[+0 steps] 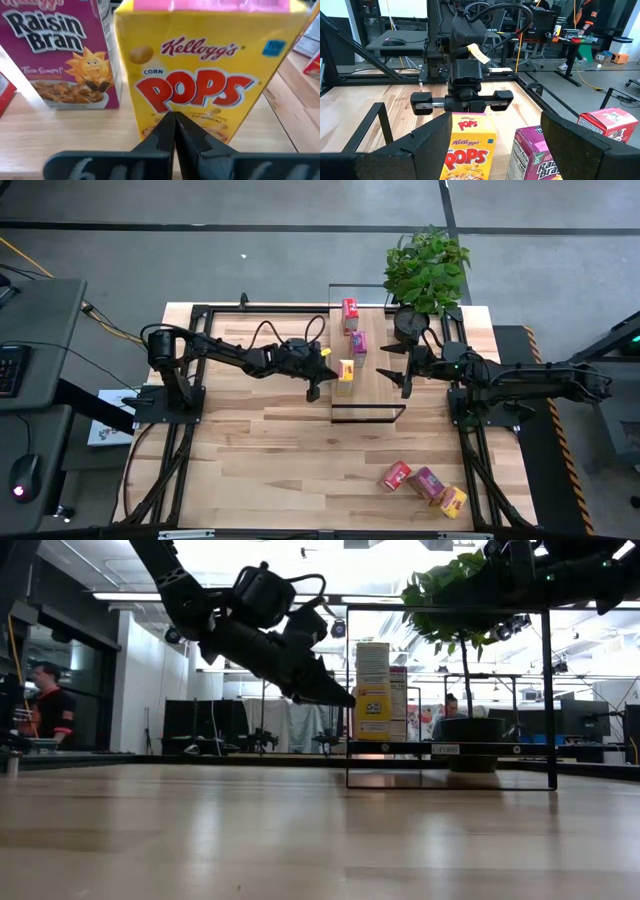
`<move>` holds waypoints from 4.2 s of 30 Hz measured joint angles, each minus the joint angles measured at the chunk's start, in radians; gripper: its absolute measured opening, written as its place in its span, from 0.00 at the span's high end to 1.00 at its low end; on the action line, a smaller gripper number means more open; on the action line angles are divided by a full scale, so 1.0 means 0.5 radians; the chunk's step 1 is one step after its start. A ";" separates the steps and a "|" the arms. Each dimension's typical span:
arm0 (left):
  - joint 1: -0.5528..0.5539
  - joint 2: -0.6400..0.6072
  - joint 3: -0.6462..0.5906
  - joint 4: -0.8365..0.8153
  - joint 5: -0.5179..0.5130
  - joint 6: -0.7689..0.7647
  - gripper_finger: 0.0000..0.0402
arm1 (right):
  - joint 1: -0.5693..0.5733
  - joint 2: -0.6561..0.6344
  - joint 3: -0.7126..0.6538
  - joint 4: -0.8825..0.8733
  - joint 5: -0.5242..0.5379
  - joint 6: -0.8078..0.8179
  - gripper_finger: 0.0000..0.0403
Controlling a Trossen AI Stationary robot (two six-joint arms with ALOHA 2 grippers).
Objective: Stack cereal on shelf
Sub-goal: Adjust the yellow cereal box on the shelf, then put the purple cereal box on the shelf
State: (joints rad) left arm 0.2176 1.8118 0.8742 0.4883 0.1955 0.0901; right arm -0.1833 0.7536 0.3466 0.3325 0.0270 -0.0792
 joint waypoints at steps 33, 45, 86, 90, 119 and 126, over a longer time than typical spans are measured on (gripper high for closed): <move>-0.097 0.147 0.103 0.061 0.003 -0.330 1.00 | 0.000 0.000 0.000 -0.030 0.001 0.000 0.26; -0.053 0.147 0.103 0.081 -0.117 -0.185 1.00 | 0.000 -0.001 0.000 -0.029 0.001 0.000 0.26; 0.103 -0.264 0.038 -0.216 -0.149 -0.139 1.00 | 0.000 -0.084 0.004 0.059 0.153 0.033 0.26; 0.159 -0.543 -0.202 0.064 -0.146 -0.163 1.00 | 0.008 -0.187 0.168 -0.472 0.117 0.212 0.26; -0.195 -0.805 -0.598 0.758 -0.385 -0.613 1.00 | 1.980 1.003 1.534 -2.968 -0.110 3.642 0.26; -0.286 -0.805 -0.598 0.771 -0.489 -0.618 1.00 | 2.178 1.269 1.550 -2.805 0.013 3.740 0.26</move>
State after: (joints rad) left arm 0.0745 1.4094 0.5751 0.8736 -0.0491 -0.2190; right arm 0.9059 1.3882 1.1213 -1.0699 0.0334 1.7906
